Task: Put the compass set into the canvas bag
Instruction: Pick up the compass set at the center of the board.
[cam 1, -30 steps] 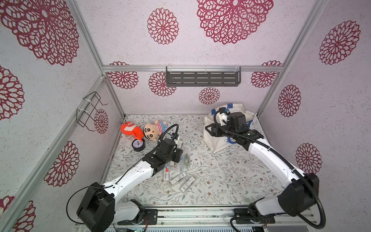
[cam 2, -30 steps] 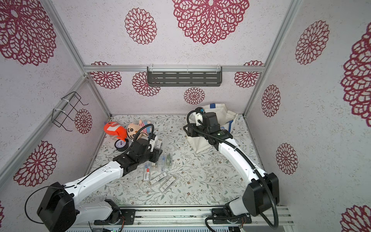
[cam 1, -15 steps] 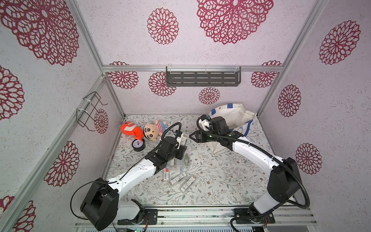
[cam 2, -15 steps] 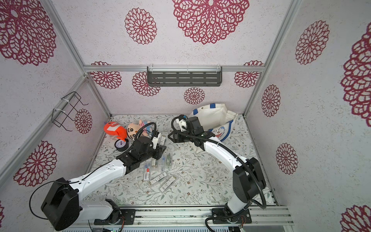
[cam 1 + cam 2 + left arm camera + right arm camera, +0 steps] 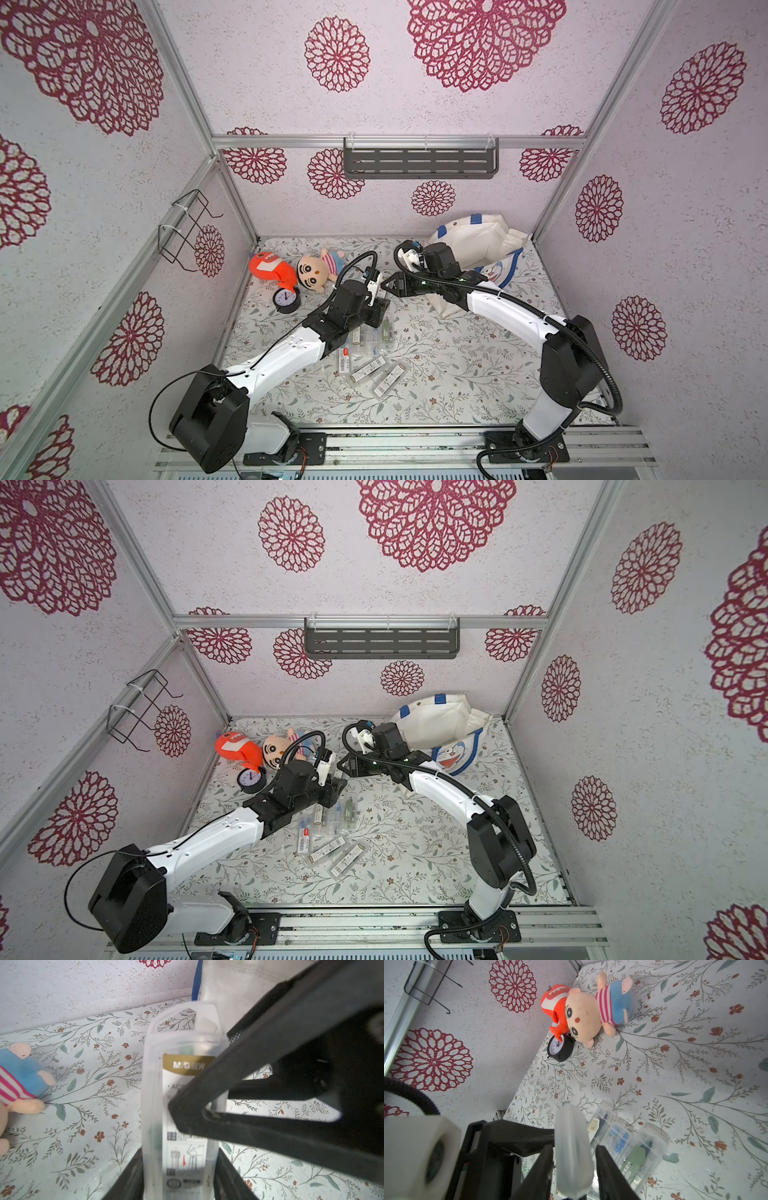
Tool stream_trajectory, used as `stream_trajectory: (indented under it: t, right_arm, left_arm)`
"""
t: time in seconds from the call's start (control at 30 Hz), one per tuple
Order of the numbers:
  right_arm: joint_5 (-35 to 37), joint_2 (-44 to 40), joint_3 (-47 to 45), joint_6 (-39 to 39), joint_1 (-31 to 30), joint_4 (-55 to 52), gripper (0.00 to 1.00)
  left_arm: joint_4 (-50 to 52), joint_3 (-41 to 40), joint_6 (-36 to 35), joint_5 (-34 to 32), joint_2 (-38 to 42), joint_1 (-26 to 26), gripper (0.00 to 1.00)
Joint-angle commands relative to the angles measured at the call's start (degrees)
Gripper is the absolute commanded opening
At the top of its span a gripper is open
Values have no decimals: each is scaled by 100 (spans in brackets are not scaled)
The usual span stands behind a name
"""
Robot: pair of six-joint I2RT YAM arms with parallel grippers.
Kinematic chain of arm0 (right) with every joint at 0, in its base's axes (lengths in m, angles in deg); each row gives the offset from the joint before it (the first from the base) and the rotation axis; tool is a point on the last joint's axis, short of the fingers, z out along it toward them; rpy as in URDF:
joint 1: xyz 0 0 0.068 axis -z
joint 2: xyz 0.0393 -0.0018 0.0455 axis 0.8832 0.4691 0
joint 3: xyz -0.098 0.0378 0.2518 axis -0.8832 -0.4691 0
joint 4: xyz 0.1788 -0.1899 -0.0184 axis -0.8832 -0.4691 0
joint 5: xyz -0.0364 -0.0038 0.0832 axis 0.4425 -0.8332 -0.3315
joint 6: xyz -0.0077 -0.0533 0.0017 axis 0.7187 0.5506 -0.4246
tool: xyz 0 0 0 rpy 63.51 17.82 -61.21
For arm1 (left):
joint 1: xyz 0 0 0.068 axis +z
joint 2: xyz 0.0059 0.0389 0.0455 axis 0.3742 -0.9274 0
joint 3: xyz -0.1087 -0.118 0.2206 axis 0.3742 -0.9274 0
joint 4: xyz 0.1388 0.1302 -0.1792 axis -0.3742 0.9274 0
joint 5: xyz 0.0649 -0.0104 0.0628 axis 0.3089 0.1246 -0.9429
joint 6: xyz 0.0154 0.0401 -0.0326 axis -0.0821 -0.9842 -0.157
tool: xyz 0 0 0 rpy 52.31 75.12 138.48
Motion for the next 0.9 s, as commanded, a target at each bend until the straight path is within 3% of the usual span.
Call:
stream_trajectory:
  t: [0.0,0.27,0.4,0.53,0.87]
  right_arm:
    - [-155,-37,182,-78,-29,197,32]
    - [-31,-90,127,-12,-34,211,18]
    - [55,-103,189,91,-29,85,15]
    - [212,-138,338,262,-14,-152,11]
    - [960,-466,1281,1153,459,-1184,6]
  left_arm:
    - [-235,128,-119,12,-41,-47,44]
    - [-192,109,-94,5,-16,-51,55]
    - [-112,105,-67,-87,60,-55,74]
    - [-95,-52,24,-88,252,-47,82]
    - [300,-370,100,44,805,-51,85]
